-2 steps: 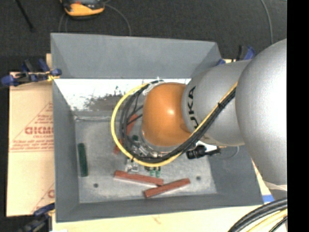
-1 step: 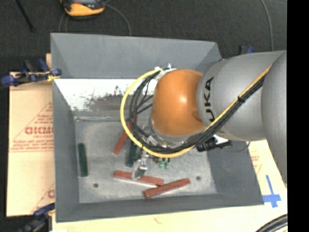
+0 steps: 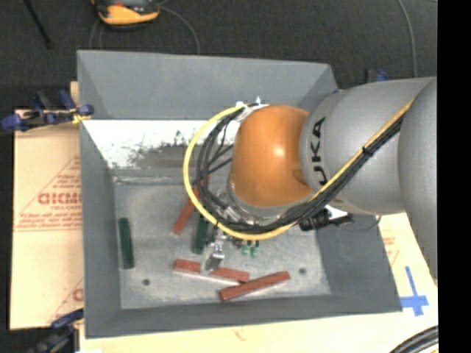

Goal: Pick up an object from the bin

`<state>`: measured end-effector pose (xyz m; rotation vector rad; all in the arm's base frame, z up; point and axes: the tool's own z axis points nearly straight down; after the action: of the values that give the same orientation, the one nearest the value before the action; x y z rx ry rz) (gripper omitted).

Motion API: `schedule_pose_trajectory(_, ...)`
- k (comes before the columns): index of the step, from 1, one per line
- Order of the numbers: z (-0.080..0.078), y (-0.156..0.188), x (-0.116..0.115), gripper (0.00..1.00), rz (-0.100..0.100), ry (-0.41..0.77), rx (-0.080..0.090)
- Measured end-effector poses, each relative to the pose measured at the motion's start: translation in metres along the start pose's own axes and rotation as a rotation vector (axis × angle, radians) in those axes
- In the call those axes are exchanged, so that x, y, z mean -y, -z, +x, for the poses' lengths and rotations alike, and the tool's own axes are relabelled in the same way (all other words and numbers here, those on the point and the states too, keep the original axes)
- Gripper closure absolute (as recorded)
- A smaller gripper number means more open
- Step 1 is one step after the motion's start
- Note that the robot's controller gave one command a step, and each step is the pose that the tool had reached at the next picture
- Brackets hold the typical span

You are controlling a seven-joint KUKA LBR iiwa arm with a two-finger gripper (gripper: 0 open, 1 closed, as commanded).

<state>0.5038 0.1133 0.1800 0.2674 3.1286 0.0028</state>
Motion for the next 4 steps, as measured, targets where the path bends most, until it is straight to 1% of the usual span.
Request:
schedule_pose_trajectory(1, 0.0, 0.0, 0.0, 0.0, 0.0, 0.001, 0.0)
schedule_pose_trajectory(2, -0.028, -0.003, -0.017, 0.0, 0.003, 0.209, -0.002)
schedule_pose_trajectory(3, 0.012, -0.09, 0.011, 1.0, -0.011, 0.059, 0.01)
schedule_pose_trajectory(4, 0.012, -0.09, 0.011, 1.0, -0.011, 0.058, 0.01)
